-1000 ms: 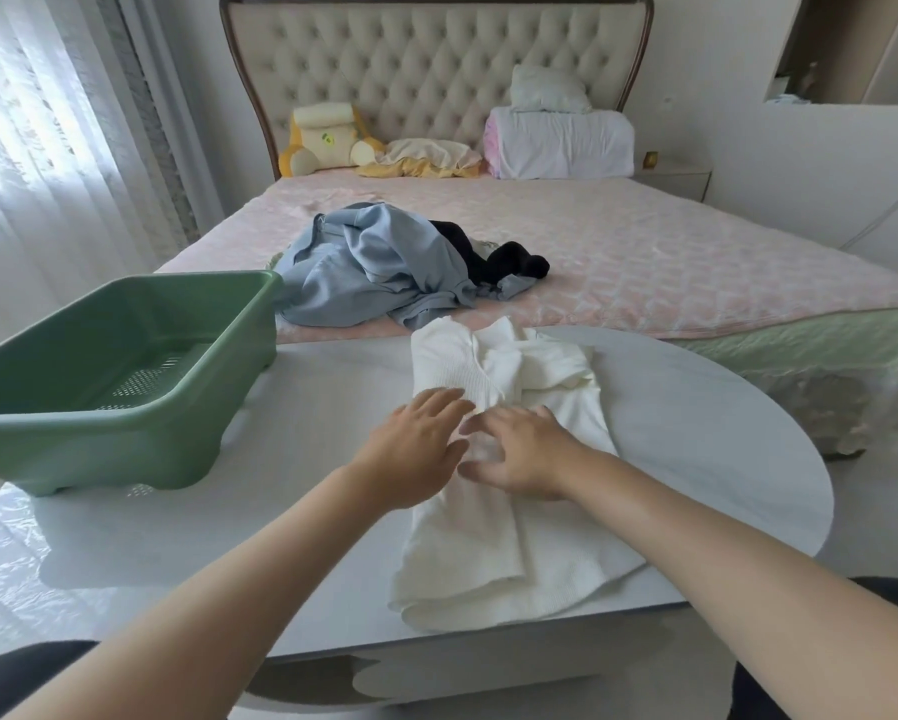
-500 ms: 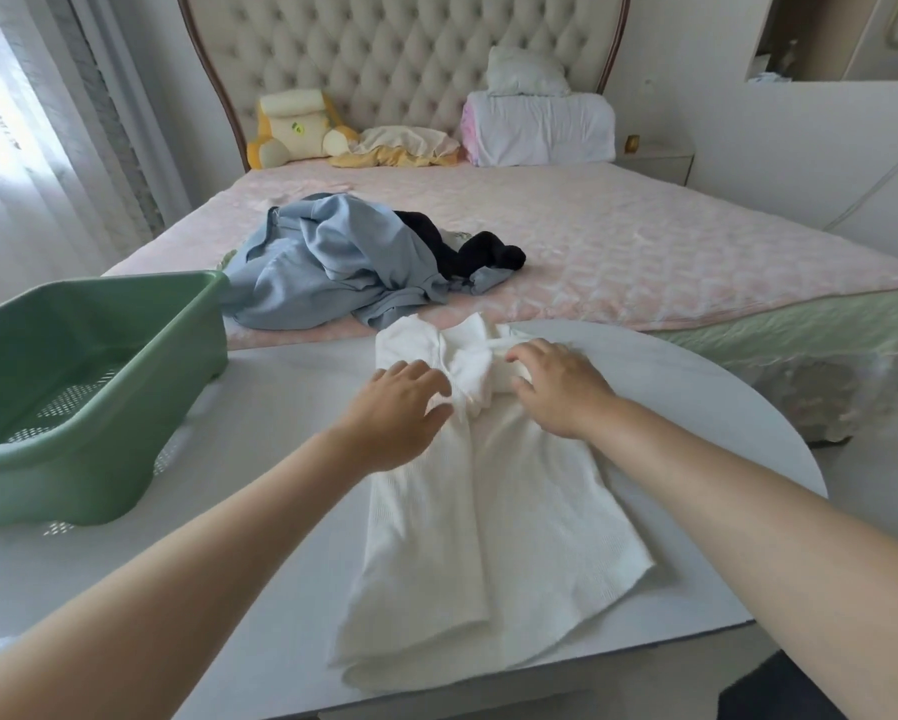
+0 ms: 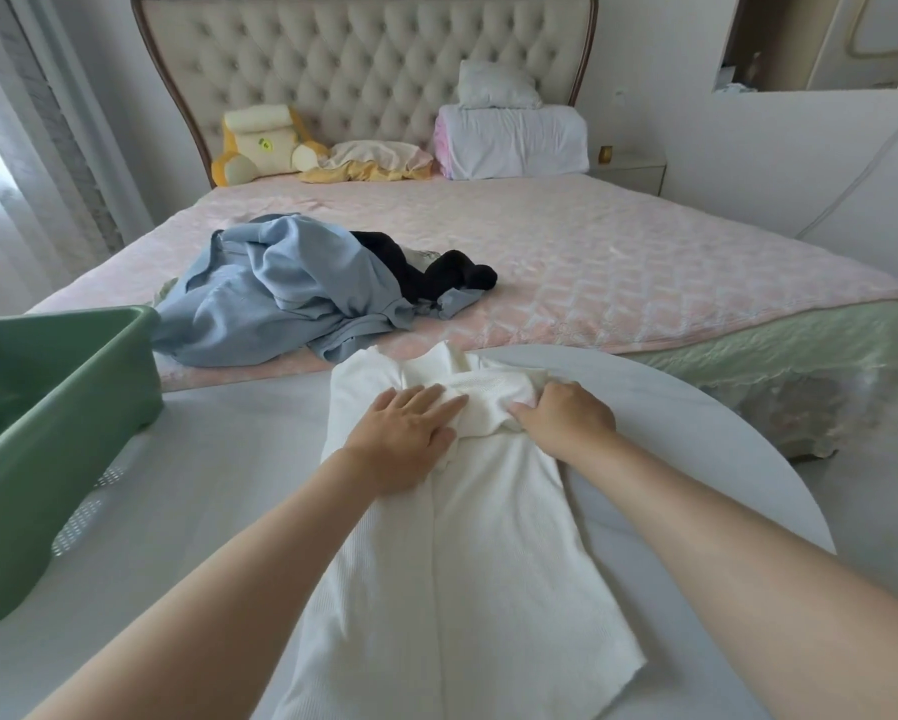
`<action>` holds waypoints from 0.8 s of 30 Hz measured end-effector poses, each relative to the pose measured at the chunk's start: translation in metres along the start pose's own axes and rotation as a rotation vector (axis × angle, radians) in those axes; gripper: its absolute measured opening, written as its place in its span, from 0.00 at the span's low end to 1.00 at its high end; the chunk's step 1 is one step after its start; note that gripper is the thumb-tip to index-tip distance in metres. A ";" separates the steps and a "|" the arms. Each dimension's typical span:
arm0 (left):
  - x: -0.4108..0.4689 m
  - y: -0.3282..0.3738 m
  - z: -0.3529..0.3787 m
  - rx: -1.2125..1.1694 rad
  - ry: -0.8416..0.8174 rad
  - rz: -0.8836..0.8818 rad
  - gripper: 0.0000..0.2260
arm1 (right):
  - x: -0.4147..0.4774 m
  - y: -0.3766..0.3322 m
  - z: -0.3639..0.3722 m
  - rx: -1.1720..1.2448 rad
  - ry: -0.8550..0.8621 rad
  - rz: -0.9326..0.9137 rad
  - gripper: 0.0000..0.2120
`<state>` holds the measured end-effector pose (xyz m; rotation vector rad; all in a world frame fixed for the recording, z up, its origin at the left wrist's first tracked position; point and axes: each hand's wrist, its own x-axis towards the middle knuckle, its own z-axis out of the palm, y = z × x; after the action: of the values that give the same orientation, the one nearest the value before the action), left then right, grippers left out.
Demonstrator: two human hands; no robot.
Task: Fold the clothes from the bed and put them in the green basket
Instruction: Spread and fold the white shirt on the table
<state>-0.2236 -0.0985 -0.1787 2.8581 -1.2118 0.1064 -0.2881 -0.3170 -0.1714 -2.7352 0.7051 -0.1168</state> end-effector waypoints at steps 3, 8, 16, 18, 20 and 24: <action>0.002 -0.001 0.000 -0.017 0.001 0.008 0.24 | 0.001 -0.007 0.006 0.018 0.005 -0.047 0.28; -0.004 -0.005 -0.004 -0.234 0.148 -0.053 0.20 | -0.008 -0.027 -0.005 0.202 0.057 -0.097 0.15; -0.026 -0.030 -0.030 -0.965 0.339 -0.330 0.15 | -0.026 -0.095 -0.029 0.771 0.087 -0.221 0.14; -0.031 -0.033 -0.038 -1.277 0.361 -0.380 0.13 | -0.035 -0.117 -0.023 0.868 -0.113 -0.281 0.26; -0.035 -0.036 -0.044 -1.455 0.365 -0.447 0.14 | -0.041 -0.129 -0.016 0.915 -0.354 -0.264 0.31; -0.031 -0.048 -0.035 -1.215 0.411 -0.646 0.18 | -0.042 -0.130 -0.011 0.907 -0.466 -0.269 0.24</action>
<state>-0.2119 -0.0406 -0.1464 1.8289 -0.0854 -0.0543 -0.2665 -0.1917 -0.1195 -1.8529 0.0871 0.1176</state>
